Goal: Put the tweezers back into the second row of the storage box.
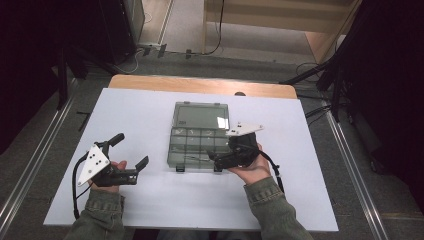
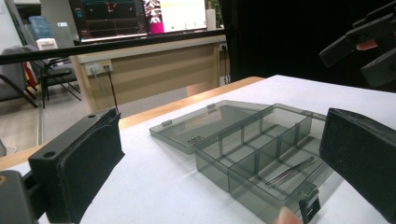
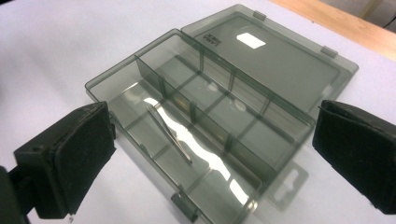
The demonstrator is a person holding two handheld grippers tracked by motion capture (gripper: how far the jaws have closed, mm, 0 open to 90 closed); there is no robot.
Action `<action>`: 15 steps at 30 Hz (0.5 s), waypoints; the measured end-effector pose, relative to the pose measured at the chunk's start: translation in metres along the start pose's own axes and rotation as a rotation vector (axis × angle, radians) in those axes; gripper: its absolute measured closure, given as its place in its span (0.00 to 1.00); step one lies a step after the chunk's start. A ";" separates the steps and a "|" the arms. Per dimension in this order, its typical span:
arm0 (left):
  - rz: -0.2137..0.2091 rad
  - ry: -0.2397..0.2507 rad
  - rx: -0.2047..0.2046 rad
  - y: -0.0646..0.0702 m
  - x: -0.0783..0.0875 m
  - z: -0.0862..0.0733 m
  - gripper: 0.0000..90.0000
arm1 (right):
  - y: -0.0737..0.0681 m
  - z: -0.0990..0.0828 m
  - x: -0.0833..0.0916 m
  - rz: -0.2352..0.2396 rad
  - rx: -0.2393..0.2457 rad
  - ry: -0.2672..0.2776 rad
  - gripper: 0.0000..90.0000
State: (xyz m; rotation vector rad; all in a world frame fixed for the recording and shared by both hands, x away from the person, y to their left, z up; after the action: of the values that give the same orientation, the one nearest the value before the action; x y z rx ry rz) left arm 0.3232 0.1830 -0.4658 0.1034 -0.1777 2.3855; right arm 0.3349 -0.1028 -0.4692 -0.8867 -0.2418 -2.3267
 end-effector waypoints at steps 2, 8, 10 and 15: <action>0.002 0.001 -0.004 0.000 0.001 0.000 0.00 | 0.005 -0.002 0.005 -0.013 -0.013 0.036 0.00; 0.003 0.008 -0.001 0.000 0.003 0.002 0.00 | 0.018 -0.016 0.017 -0.069 -0.055 0.065 0.00; 0.002 0.010 0.002 0.000 0.003 0.002 0.00 | 0.021 -0.021 0.021 -0.085 -0.070 0.100 0.00; 0.002 0.014 0.007 0.000 0.004 0.003 0.00 | 0.025 -0.032 0.028 -0.101 -0.090 0.127 0.00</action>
State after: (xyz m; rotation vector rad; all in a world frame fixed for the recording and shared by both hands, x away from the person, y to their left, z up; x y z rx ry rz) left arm 0.3204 0.1849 -0.4626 0.0896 -0.1632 2.3883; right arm 0.3167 -0.1483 -0.4761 -0.7822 -0.1321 -2.4940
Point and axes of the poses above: each handheld gripper's, and its own axes: x roughly backward along the jaws, z roughly out of its top, y roughly to its right, the point moved 8 cm from there along -x, roughly forward along the jaws, and after that the axes turned 1 degree about -y, right-handed, at the moved point
